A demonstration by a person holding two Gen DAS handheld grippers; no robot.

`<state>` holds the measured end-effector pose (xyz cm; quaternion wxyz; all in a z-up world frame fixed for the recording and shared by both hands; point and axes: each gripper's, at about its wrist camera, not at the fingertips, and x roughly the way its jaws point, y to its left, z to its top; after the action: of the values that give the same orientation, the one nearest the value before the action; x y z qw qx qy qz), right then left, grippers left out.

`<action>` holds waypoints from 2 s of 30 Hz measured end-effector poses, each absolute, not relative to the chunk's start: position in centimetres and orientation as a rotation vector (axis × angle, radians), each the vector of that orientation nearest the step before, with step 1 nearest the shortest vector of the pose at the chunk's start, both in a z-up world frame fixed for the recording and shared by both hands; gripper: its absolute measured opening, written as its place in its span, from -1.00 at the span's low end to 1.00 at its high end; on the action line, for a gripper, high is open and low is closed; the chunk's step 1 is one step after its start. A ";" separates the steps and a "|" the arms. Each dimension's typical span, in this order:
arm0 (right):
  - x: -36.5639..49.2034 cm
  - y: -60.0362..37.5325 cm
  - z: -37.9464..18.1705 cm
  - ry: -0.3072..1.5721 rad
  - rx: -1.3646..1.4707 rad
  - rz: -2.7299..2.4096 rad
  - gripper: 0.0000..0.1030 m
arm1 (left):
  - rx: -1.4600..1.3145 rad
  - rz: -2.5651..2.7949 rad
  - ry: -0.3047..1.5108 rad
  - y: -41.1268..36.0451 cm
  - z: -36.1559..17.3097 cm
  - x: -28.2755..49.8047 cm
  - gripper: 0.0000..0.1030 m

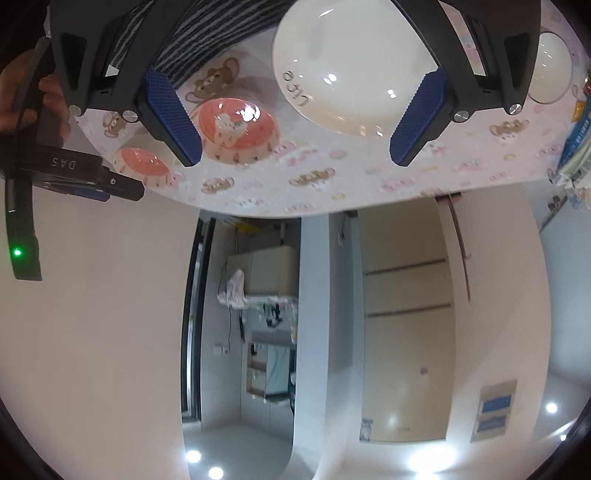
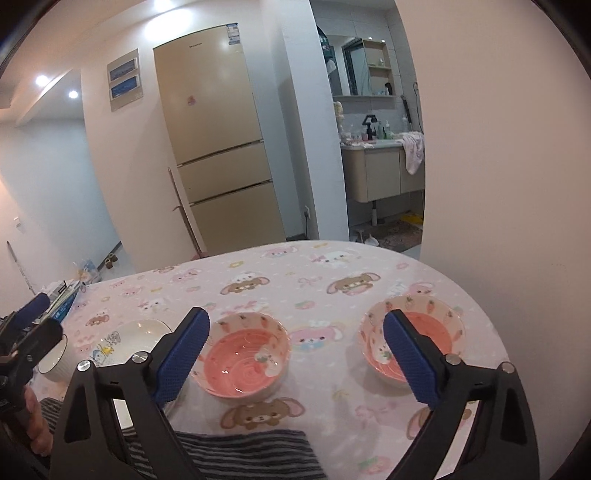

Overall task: Organize plates and bowls
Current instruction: 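Lower both grippers to the rim of the pink strawberry bowl, then grasp the pink bowl rim with the right gripper while the left gripper grasps the opposite rim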

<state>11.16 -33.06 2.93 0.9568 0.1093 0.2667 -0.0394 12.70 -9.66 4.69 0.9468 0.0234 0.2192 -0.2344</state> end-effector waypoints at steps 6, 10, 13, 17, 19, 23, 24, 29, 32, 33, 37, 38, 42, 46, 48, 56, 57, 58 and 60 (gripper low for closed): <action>13.4 -33.6 0.4 0.651 0.281 -0.014 0.69 | 0.037 -0.496 0.578 -12.8 3.3 16.2 0.77; 14.9 -34.2 -2.0 0.737 0.450 0.096 0.17 | 0.052 -0.470 0.626 -14.1 1.6 17.6 0.55; 15.3 -34.1 -3.2 0.754 0.464 0.082 -0.05 | 0.071 -0.491 0.648 -14.9 0.4 17.8 0.34; 15.8 -33.5 -4.5 0.756 0.461 0.053 -0.12 | 0.073 -0.542 0.613 -15.1 -1.1 17.4 0.30; 15.9 -32.7 -4.8 0.755 0.400 0.020 -0.12 | 0.086 -0.551 0.605 -15.5 -1.6 17.4 0.28; 16.8 -31.9 -5.9 0.796 0.381 0.046 -0.12 | 0.098 -0.559 0.631 -15.9 -3.0 18.0 0.27; 17.0 -31.9 -6.3 0.811 0.387 0.050 -0.12 | 0.093 -0.560 0.644 -15.9 -3.3 18.2 0.27; 17.2 -32.1 -7.2 0.830 0.413 0.071 -0.13 | 0.061 -0.576 0.689 -15.7 -4.1 18.8 0.27; 17.1 -32.4 -7.6 0.840 0.439 0.087 -0.14 | 0.042 -0.582 0.688 -15.2 -3.8 18.6 0.27; 16.9 -32.6 -7.7 0.852 0.453 0.092 -0.14 | 0.041 -0.581 0.682 -15.1 -3.7 18.5 0.27; 16.8 -32.8 -9.4 0.929 0.503 0.127 -0.41 | 0.024 -0.594 0.690 -14.9 -3.5 18.5 0.27; 16.8 -32.8 -9.8 0.944 0.505 0.127 -0.46 | 0.025 -0.594 0.691 -15.0 -3.5 18.5 0.27; 16.5 -33.2 -10.6 0.962 0.542 0.119 -0.64 | 0.036 -0.605 0.695 -15.2 -3.6 18.4 0.27; 16.4 -33.0 -10.6 0.958 0.532 0.118 -0.67 | 0.042 -0.626 0.713 -15.6 -3.9 18.5 0.27; 16.3 -32.9 -10.6 0.950 0.531 0.126 -0.72 | 0.027 -0.655 0.743 -15.7 -4.1 18.6 0.27; 16.1 -32.3 -10.1 0.929 0.496 0.135 -0.84 | 0.030 -0.678 0.855 -16.8 -5.9 19.3 -0.06; 16.1 -32.4 -10.1 0.930 0.500 0.134 -0.84 | 0.037 -0.660 0.870 -16.8 -6.2 19.6 -0.30; 16.2 -32.5 -10.2 0.932 0.506 0.135 -0.83 | 0.038 -0.646 0.879 -16.8 -6.5 19.8 -0.43; 16.2 -32.7 -10.4 0.937 0.527 0.139 -0.81 | 0.026 -0.624 0.885 -16.3 -6.8 20.2 -0.72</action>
<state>16.21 -32.69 -10.44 0.8567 0.2507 0.4460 0.0659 20.21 -16.30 -6.79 0.8569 0.0123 0.4212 -0.2968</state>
